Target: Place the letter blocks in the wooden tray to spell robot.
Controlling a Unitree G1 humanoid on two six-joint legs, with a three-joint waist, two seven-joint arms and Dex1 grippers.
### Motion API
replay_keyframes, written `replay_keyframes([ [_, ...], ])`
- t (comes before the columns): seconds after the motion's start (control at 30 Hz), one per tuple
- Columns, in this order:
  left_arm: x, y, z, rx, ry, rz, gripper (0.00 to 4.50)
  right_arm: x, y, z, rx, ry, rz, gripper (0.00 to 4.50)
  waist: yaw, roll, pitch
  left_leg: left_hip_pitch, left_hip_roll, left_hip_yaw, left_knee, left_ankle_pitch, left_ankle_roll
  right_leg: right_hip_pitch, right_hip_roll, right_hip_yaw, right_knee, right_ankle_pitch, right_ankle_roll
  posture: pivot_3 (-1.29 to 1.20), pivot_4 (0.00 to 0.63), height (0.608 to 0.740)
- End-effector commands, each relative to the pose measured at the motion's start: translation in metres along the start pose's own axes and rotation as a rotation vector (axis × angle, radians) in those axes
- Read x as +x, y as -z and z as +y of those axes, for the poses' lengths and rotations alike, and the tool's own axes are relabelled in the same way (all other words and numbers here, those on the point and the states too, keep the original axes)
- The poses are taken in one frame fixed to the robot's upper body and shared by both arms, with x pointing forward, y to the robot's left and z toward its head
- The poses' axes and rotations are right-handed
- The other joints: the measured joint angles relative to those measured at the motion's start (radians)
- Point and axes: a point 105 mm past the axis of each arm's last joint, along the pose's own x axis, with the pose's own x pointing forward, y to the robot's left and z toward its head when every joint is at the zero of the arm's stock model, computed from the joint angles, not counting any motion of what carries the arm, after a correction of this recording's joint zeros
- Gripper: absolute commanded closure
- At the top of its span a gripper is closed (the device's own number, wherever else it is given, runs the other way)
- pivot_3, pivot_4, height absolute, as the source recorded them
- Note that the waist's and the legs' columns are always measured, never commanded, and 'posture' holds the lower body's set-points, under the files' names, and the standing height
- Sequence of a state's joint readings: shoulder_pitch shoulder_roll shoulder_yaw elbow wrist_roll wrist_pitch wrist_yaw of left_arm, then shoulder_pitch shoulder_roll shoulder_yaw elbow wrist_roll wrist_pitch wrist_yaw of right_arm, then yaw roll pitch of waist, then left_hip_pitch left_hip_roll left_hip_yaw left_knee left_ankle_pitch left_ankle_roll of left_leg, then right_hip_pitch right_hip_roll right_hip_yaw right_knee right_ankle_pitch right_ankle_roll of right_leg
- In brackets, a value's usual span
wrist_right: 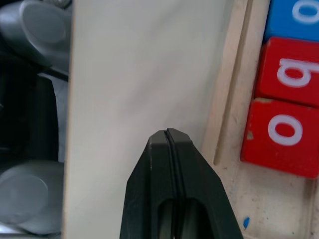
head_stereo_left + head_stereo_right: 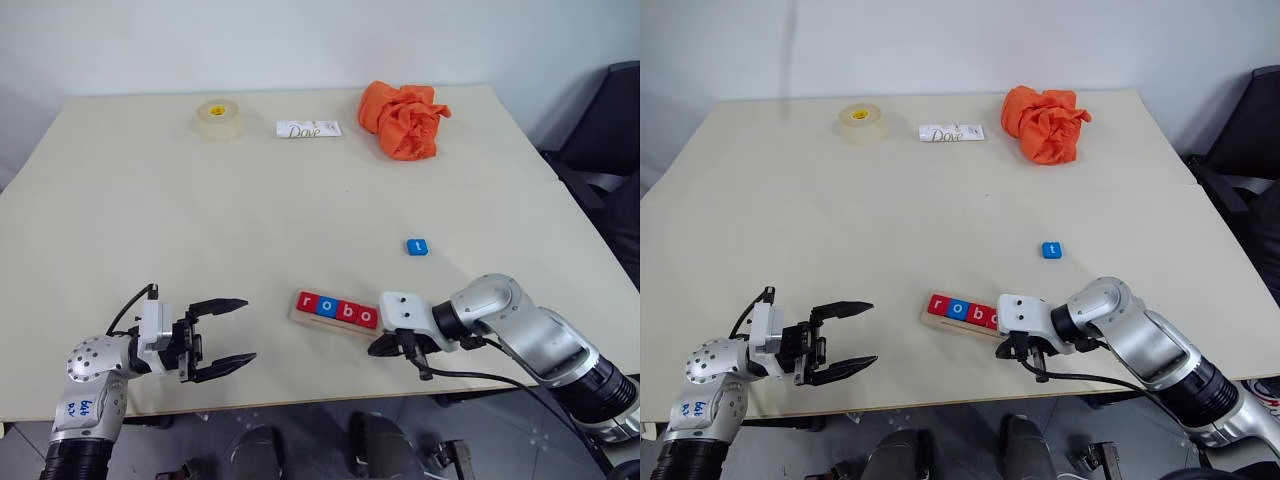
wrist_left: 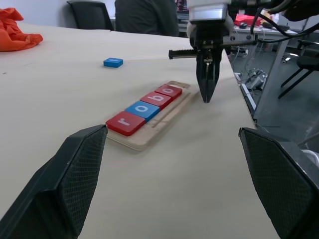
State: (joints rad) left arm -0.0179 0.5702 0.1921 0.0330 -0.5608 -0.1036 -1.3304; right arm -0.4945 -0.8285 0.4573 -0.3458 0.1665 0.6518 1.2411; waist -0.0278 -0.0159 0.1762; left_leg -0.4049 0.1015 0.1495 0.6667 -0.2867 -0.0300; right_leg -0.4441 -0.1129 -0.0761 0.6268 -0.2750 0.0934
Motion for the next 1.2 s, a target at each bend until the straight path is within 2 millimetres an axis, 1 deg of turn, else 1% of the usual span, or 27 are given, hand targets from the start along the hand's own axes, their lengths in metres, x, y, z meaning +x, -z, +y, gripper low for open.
replay_keyframes([
  [0.03,-0.002,-0.009,-0.001,0.031,-0.005,-0.015,0.00,-0.001,0.007,-0.005,-0.005,0.027,0.031,4.49,0.000,0.000,0.000,0.000,0.000,0.000,0.000,0.000,0.000,0.000,0.000,0.000,0.000,0.000,0.000,0.00,0.150,0.740],
  [0.23,-0.002,-0.009,-0.001,0.028,-0.008,-0.015,0.00,-0.004,0.017,-0.011,-0.001,0.059,0.067,4.49,0.000,-0.001,-0.001,0.000,0.000,0.000,0.000,0.000,0.000,0.000,0.000,0.000,0.000,0.000,0.000,0.00,0.150,0.740],
  [0.33,0.000,-0.009,0.000,0.030,-0.007,-0.018,0.00,-0.009,0.021,-0.019,0.001,0.096,0.086,4.49,0.000,-0.002,-0.001,0.001,0.000,0.000,0.000,0.000,0.000,0.001,0.000,0.000,0.000,0.001,0.000,0.00,0.150,0.740],
  [0.47,0.002,-0.009,0.002,0.033,-0.005,-0.022,0.00,-0.013,0.022,-0.026,0.000,0.124,0.092,4.49,0.000,-0.002,-0.001,0.001,0.000,0.000,0.001,0.001,0.001,0.001,0.000,0.000,0.000,0.002,-0.001,0.00,0.150,0.740],
  [0.73,0.004,-0.010,0.006,0.042,0.005,-0.024,0.00,-0.018,0.026,-0.031,-0.007,0.148,0.108,4.49,0.001,-0.004,-0.002,0.001,0.000,0.000,0.001,0.001,0.001,0.001,0.000,0.000,0.000,0.003,-0.001,0.00,0.150,0.740],
  [1.07,0.005,-0.010,0.012,0.051,0.012,-0.025,0.00,-0.018,0.025,-0.035,-0.011,0.166,0.096,4.49,0.001,-0.006,-0.004,0.001,0.000,0.000,0.002,0.001,0.001,0.001,0.000,0.000,0.000,0.003,-0.001,0.00,0.150,0.740],
  [1.2,0.005,-0.011,0.014,0.055,0.011,-0.025,0.00,-0.021,0.017,-0.031,-0.007,0.171,0.064,4.49,0.002,-0.006,-0.004,0.001,0.000,0.000,0.002,0.001,0.001,0.001,0.000,0.000,0.000,0.003,-0.001,0.00,0.150,0.740],
])
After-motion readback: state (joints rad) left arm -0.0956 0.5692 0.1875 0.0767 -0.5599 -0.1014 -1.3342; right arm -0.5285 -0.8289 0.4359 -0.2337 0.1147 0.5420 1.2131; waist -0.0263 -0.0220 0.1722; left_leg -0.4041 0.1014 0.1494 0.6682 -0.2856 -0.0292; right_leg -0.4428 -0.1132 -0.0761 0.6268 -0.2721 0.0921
